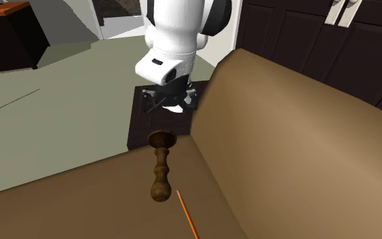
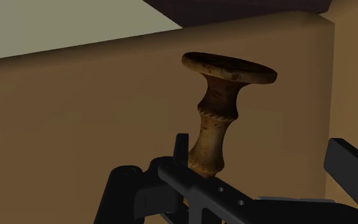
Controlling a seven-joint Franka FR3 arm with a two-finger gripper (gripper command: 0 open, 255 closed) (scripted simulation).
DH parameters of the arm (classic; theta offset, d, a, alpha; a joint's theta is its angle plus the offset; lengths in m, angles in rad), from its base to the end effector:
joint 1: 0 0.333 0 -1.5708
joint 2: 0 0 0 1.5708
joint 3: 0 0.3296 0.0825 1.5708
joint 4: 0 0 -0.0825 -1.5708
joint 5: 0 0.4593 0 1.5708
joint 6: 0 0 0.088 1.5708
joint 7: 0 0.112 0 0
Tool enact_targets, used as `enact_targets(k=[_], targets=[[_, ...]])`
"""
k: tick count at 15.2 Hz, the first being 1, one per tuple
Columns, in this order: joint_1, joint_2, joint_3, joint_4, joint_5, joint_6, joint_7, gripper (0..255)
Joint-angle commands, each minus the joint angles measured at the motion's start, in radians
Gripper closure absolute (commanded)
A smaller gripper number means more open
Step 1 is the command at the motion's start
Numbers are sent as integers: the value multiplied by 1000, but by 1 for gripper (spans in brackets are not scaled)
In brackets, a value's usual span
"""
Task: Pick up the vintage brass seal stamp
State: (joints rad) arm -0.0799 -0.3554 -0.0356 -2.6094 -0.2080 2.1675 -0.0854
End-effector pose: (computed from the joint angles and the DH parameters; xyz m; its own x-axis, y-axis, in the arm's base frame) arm 0.4457 -0.0596 0.3261 0.9903 0.0890 -0.1068 0.1036 -0.9848 0.1394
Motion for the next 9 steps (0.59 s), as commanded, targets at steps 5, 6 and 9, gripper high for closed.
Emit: enact_targets(k=[5,6,9], targets=[[-35,241,-29,32,-37,210,27,0],[-40,283,-34,42,-42,241,31,0],[-45,335,-38,45,-52,290,42,0]])
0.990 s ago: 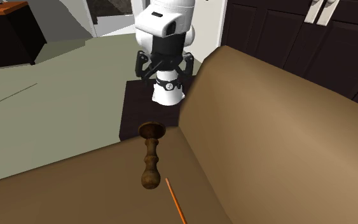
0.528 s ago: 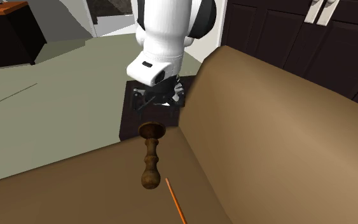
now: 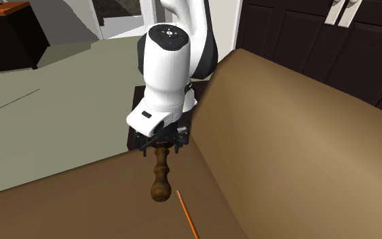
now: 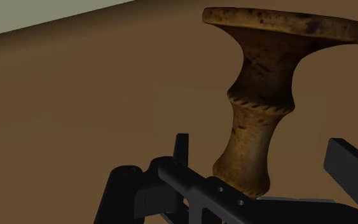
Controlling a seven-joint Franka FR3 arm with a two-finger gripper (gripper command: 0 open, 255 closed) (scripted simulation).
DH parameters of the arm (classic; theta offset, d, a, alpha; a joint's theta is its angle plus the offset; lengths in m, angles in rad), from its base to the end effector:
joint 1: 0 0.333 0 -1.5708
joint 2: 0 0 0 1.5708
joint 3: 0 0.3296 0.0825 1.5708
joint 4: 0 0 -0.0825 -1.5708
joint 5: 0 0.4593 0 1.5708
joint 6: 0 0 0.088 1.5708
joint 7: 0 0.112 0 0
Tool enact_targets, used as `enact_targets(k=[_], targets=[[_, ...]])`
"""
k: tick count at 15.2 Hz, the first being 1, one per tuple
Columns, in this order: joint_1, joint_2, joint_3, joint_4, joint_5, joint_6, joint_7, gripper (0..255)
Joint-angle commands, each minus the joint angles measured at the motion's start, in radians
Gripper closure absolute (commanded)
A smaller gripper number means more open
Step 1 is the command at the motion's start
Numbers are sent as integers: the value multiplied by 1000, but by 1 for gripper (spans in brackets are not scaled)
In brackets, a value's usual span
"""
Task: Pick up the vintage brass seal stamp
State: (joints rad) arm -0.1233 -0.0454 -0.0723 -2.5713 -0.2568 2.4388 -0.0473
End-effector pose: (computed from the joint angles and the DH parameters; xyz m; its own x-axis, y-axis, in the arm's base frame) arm 0.4688 -0.0938 0.2195 0.9931 0.0476 -0.1076 0.0624 -0.9884 0.1385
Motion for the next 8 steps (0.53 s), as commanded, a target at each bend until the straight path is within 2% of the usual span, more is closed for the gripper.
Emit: enact_targets(k=[1,7,8], targets=[[-2,38,-2,5,-7,33,8,0],[-4,100,-4,0,-24,100,27,0],[-5,102,-5,0,-25,102,27,255]])
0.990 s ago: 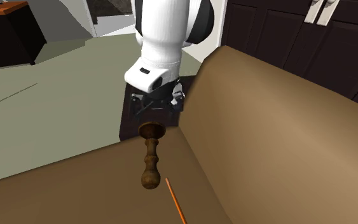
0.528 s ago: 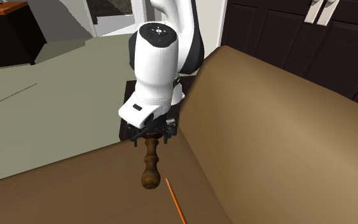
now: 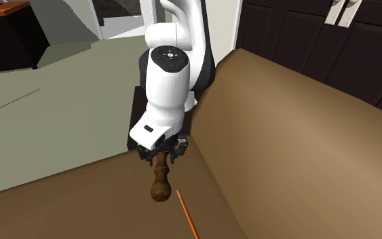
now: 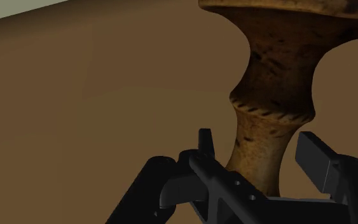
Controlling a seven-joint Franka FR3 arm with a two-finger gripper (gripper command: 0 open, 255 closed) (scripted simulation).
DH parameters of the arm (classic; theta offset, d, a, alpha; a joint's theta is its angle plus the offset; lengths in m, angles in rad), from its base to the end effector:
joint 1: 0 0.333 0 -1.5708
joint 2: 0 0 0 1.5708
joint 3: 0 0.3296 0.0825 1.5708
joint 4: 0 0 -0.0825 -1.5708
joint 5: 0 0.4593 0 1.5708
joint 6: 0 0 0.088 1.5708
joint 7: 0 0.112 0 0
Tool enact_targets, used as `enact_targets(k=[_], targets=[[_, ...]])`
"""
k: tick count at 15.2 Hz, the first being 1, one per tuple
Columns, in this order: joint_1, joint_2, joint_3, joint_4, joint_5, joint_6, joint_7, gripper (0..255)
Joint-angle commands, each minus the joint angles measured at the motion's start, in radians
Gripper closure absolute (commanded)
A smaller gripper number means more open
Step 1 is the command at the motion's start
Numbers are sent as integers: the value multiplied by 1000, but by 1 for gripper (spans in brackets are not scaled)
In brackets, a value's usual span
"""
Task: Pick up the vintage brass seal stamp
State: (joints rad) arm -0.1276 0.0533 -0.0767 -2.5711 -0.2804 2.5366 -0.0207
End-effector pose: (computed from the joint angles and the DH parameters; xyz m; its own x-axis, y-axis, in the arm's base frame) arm 0.4668 -0.0948 0.1799 0.9931 0.0466 -0.1072 0.0614 -0.9884 0.1386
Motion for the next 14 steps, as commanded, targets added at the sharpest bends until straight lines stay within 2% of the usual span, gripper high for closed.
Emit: enact_targets(k=[1,9,14], targets=[[0,4,0,0,-1,4,1,255],[0,2,0,0,-1,2,1,255],[2,-67,3,6,18,-71,-21,255]])
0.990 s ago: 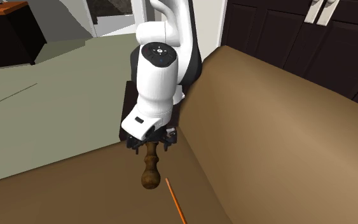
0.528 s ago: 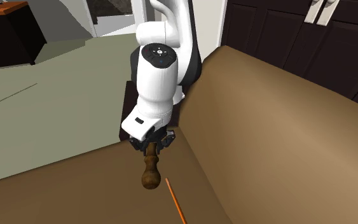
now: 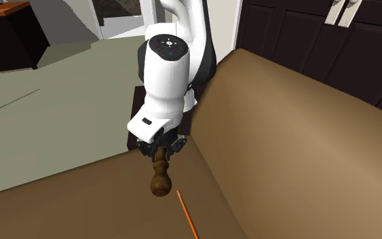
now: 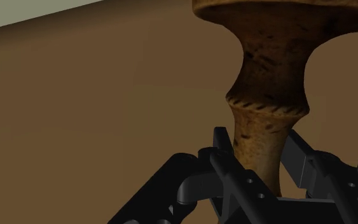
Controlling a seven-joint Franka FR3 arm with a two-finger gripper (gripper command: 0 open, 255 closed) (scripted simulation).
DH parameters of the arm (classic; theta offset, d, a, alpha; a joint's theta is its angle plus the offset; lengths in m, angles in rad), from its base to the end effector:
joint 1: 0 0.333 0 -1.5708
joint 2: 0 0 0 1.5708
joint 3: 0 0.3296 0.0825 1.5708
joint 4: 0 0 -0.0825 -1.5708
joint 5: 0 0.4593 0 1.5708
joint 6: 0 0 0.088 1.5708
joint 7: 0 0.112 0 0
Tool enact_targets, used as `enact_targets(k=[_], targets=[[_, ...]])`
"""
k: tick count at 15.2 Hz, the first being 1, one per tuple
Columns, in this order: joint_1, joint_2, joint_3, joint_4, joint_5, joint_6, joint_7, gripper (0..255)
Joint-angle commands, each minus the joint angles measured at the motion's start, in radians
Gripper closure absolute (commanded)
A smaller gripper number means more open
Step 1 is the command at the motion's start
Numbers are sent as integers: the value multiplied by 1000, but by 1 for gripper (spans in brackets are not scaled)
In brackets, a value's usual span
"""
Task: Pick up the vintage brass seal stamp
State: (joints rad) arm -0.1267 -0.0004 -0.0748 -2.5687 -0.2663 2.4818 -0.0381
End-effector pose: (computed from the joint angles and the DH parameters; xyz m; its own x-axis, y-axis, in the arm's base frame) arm 0.4691 -0.0956 0.2023 0.9932 0.0467 -0.1069 0.0614 -0.9884 0.1387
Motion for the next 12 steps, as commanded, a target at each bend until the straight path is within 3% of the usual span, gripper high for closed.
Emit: enact_targets(k=[1,12], targets=[[2,-26,2,5,8,-31,-7,255],[7,-134,5,34,34,-167,-39,255]])
